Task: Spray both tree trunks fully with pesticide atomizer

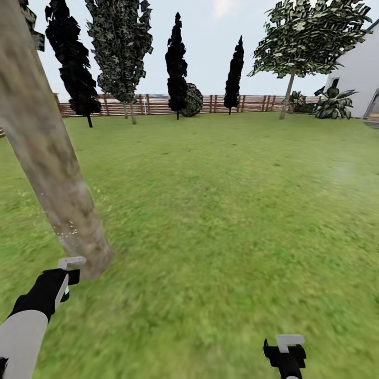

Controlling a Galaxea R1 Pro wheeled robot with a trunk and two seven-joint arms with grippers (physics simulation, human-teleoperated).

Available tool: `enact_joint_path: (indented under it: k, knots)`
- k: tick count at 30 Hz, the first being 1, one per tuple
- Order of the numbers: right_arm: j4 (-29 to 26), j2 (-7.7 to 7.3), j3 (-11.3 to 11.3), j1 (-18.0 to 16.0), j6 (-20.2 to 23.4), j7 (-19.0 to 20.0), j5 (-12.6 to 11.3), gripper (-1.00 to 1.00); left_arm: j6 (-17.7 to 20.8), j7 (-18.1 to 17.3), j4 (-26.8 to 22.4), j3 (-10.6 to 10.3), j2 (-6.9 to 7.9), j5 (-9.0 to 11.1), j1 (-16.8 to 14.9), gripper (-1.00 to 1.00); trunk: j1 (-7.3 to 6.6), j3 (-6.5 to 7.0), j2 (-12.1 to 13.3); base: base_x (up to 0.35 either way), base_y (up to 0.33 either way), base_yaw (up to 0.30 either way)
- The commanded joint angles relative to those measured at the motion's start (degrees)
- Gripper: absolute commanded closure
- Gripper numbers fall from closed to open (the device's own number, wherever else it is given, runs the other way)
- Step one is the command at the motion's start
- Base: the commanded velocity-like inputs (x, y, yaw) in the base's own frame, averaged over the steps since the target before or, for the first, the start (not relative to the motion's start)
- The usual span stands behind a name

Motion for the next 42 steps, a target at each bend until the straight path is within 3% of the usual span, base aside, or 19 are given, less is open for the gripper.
enact_joint_path:
  k: [1,12,28,42]
  knots:
    - [0.1,0.0,-0.4,-0.1,-0.2,-0.2,0.6,-1.0,0.3,0.0,-0.1,0.1,-0.02,-0.1,0.0,1.0,0.0,-0.05,0.0,0.152,-0.267,0.0]
    - [0.1,0.0,-0.4,-0.1,-0.2,-0.2,0.6,-1.0,0.3,0.0,-0.1,0.1,-0.02,-0.1,0.0,1.0,0.0,-0.05,0.0,0.162,-0.256,0.003]
    - [0.2,0.09,-0.4,-0.1,-0.1,-0.2,0.6,-1.0,0.3,0.0,-0.1,0.1,0.04,-0.2,0.0,1.0,0.0,-0.05,0.0,0.165,-0.251,0.254]
    - [0.2,0.16,-0.4,-0.1,-0.2,-0.2,0.6,-1.0,0.3,0.0,-0.1,0.1,0.06,-0.3,0.0,1.0,0.0,-0.05,0.0,0.209,-0.219,0.053]
